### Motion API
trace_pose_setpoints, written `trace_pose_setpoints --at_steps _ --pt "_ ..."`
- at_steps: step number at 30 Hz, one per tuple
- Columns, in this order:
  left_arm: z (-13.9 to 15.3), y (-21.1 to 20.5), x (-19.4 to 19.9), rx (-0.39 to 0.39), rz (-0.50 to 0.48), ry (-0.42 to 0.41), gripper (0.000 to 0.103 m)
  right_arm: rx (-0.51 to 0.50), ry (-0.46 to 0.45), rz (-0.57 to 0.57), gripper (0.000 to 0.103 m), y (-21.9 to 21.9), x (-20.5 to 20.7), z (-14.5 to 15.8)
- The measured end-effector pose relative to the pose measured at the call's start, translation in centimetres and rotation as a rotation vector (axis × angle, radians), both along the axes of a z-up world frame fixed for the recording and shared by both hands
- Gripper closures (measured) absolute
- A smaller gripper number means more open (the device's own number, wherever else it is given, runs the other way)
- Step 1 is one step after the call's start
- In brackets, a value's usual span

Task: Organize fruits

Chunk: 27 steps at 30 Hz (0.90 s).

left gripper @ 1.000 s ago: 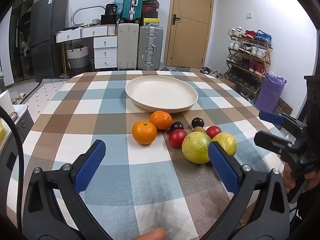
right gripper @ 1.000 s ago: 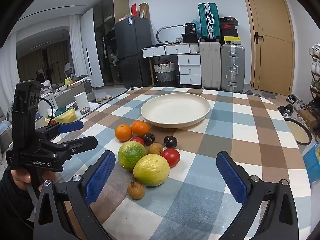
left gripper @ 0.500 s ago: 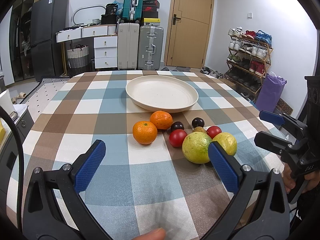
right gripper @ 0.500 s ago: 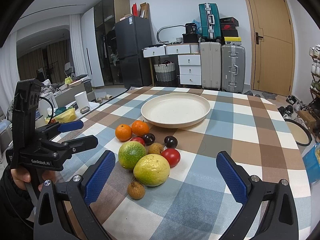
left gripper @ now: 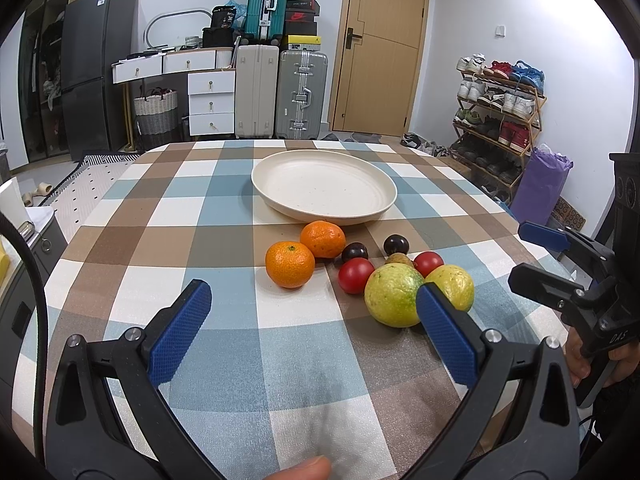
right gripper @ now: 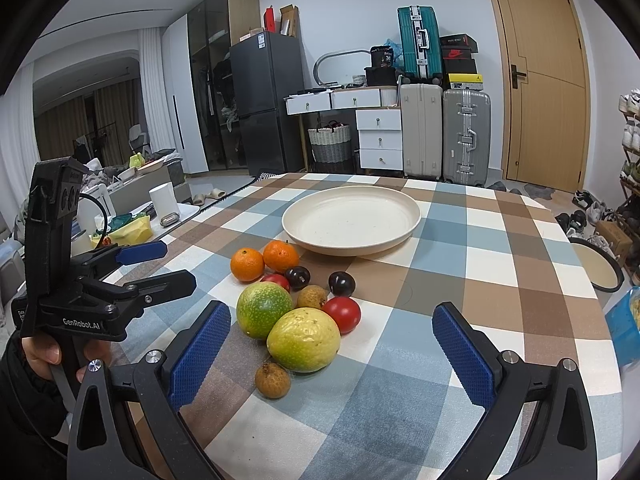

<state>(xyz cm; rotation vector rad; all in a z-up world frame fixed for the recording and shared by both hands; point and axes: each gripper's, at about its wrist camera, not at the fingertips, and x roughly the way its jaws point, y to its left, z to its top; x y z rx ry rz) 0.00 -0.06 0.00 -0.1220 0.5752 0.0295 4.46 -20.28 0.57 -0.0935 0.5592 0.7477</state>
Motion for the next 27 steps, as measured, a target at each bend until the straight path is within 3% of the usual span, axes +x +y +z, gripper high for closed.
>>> trace_pose_setpoints --at_steps 27 --pt "0.0 0.05 0.01 -0.002 0.001 0.0 0.001 -0.006 -0.004 0.0 0.0 0.22 -0.03 -0.17"
